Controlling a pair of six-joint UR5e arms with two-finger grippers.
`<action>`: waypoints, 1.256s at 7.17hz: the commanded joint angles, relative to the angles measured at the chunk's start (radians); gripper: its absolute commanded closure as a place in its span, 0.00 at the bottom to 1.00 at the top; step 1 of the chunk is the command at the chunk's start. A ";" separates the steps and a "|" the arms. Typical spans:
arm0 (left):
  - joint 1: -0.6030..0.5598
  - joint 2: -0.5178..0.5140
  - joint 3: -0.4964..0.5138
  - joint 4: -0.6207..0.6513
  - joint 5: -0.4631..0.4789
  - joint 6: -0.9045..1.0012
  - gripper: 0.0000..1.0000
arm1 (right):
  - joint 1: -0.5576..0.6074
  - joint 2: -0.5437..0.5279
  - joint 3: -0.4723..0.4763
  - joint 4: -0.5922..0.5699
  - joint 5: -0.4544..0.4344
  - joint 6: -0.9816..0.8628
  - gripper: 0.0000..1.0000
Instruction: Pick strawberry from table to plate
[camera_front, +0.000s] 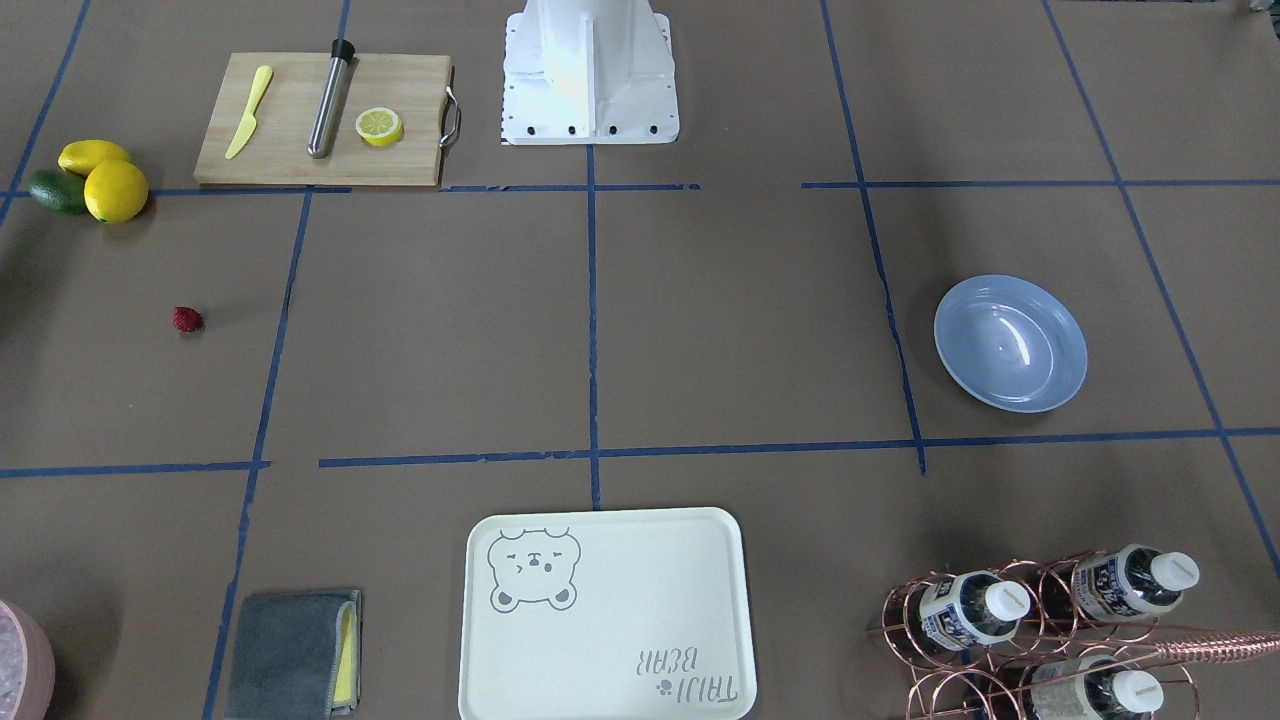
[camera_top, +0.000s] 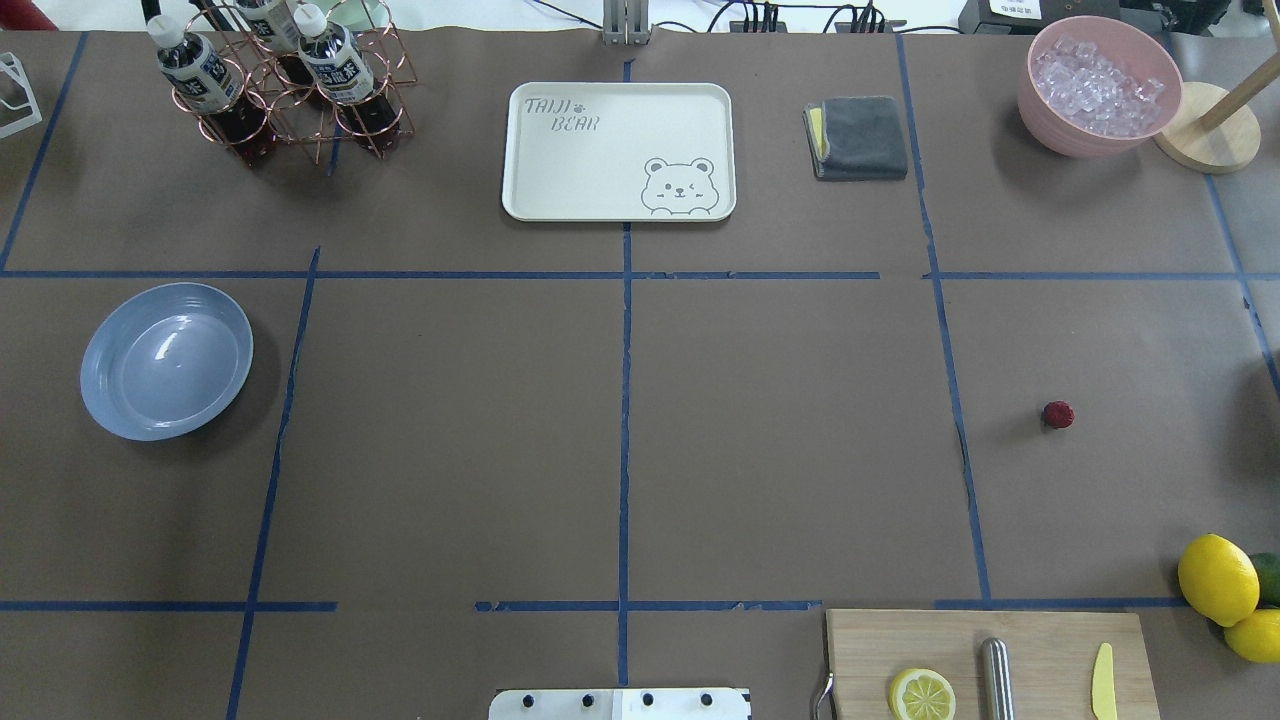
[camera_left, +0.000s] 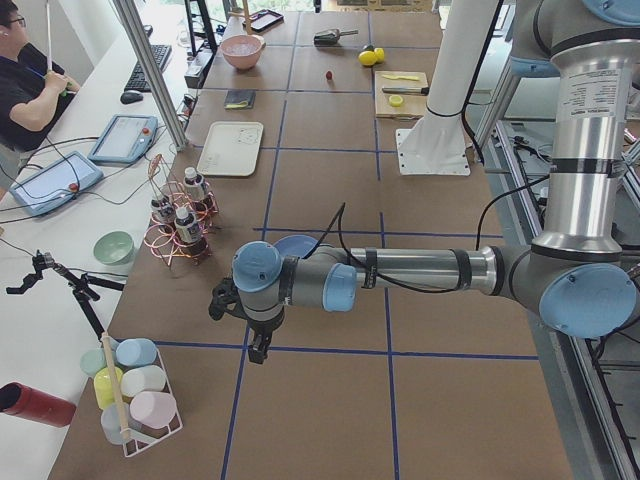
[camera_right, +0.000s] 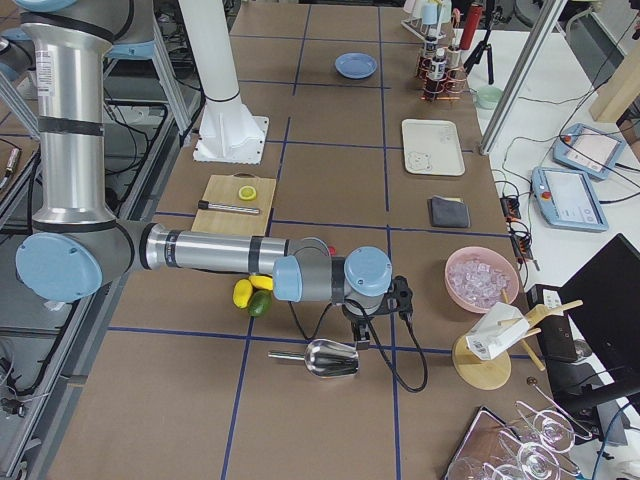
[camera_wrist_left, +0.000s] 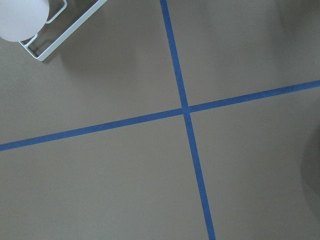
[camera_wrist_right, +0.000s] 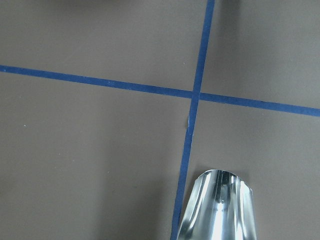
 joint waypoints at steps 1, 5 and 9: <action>0.001 0.000 -0.002 0.000 0.000 0.000 0.00 | 0.005 0.004 -0.002 0.000 0.000 0.000 0.00; 0.021 -0.006 -0.005 -0.114 -0.005 -0.074 0.00 | 0.003 0.027 0.032 0.003 0.000 0.020 0.00; 0.289 -0.002 -0.002 -0.458 -0.029 -0.632 0.00 | 0.002 0.091 0.031 0.000 0.007 0.049 0.00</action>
